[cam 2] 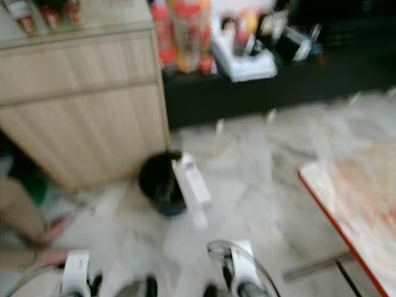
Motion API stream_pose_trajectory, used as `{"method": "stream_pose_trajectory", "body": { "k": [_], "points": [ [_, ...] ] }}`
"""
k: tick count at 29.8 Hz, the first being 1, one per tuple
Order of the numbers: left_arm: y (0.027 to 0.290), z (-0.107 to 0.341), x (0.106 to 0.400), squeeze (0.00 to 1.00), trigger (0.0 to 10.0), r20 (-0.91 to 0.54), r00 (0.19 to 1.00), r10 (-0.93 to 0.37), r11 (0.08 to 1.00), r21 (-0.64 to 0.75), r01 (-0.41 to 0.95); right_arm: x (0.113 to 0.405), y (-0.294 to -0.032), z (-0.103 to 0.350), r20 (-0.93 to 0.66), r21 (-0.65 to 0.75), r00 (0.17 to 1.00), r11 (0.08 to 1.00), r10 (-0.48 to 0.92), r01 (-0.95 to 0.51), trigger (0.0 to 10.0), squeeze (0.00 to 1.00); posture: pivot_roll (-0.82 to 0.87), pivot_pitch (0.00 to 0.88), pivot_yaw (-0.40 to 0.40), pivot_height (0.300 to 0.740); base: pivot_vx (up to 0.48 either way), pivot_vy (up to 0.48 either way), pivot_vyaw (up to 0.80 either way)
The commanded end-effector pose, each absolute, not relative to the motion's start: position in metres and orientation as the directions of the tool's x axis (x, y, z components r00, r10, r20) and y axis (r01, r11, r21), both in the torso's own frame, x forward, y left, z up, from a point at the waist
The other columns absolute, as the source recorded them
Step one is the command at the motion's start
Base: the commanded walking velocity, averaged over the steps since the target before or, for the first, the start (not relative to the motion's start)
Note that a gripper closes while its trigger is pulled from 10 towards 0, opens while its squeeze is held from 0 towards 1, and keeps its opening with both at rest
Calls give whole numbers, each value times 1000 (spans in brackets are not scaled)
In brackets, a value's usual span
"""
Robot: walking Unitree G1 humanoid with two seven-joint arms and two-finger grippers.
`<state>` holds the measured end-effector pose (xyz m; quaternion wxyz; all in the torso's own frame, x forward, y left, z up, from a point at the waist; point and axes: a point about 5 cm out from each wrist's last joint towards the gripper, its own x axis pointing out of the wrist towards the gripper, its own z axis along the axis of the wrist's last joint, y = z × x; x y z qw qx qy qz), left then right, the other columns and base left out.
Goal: Picking trash to rubbish bin
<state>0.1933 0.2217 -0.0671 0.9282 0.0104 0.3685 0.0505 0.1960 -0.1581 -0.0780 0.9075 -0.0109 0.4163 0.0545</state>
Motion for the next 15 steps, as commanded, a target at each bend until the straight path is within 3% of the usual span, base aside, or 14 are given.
{"method": "stream_pose_trajectory", "body": {
  "k": [1,15],
  "points": [
    [220,-74,182,0,10000,-713,694,103,994,41,-104,191,-164,-81,-771,17,632,995,73,-94,10000,0,126,181,-26,740,-247,0,0],
    [220,-74,182,0,10000,-716,691,101,994,40,-105,189,-164,-81,-772,18,631,996,72,-92,10000,0,123,181,-24,740,-249,0,0]
  ]
}}
